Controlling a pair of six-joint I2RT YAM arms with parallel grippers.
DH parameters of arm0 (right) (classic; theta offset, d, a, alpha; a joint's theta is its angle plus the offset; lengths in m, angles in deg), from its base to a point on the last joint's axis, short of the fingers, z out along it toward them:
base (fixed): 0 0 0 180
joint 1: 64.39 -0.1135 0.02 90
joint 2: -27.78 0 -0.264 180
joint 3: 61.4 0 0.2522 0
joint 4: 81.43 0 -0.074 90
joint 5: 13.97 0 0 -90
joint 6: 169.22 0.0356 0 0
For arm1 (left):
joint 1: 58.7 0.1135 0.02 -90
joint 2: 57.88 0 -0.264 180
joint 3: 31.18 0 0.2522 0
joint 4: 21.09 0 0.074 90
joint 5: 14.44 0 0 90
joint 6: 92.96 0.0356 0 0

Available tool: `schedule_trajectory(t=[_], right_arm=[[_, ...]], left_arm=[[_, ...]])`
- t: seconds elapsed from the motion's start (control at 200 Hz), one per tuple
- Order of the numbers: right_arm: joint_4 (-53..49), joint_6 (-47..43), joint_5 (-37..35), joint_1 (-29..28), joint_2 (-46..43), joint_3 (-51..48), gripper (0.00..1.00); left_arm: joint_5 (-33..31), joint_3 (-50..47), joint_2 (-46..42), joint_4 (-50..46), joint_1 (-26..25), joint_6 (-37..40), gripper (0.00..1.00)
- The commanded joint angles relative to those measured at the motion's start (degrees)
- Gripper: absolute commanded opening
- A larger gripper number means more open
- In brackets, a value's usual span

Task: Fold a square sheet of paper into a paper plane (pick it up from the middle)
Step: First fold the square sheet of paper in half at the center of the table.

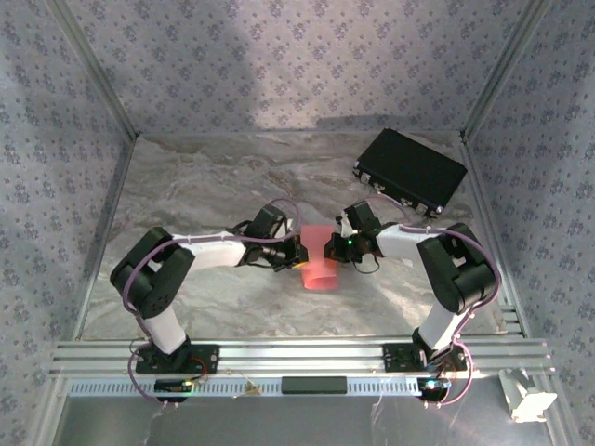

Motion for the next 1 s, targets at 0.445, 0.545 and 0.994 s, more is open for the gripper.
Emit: schedule_trajectory(t=[0.445,0.545,0.994], right_arm=[[-5.90,0.33,-5.13,1.00,1.32,-2.96,0.00],[-5.79,0.35,-5.12,1.05,1.38,-2.96,0.00],[-6.14,0.43,-4.70,1.29,1.27,-2.85,0.00]], left_arm=[[0.78,-7.23,3.58,0.45,-1.31,1.46,0.00],[-0.99,-7.64,2.83,-1.98,-1.38,3.62,0.00],[3.81,-4.37,-0.97,5.94,-2.07,-1.09,0.00]])
